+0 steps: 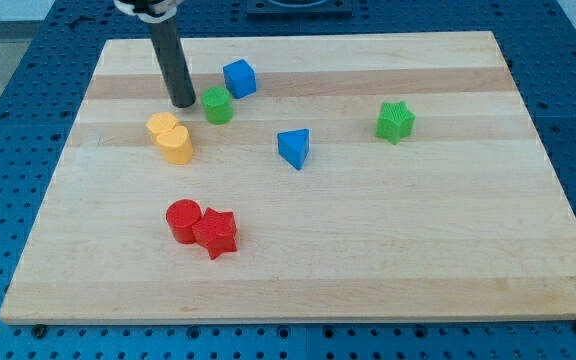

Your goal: Move the green circle towards center

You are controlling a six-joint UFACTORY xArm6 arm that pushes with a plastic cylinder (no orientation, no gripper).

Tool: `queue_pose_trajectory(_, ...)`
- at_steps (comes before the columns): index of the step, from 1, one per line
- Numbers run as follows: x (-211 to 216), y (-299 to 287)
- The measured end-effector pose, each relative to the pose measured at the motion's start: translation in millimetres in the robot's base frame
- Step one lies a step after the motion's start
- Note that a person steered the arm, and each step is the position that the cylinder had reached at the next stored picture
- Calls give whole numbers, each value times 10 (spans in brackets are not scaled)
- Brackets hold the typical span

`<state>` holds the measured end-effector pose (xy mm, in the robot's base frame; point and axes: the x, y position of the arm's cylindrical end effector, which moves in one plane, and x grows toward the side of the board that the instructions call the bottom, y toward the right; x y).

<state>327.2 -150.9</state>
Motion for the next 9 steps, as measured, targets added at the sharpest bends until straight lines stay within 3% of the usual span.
queue_pose_trajectory(2,-1,890)
queue_pose_trajectory(4,11,527)
queue_pose_trajectory(6,216,607)
queue_pose_trajectory(9,290,1795)
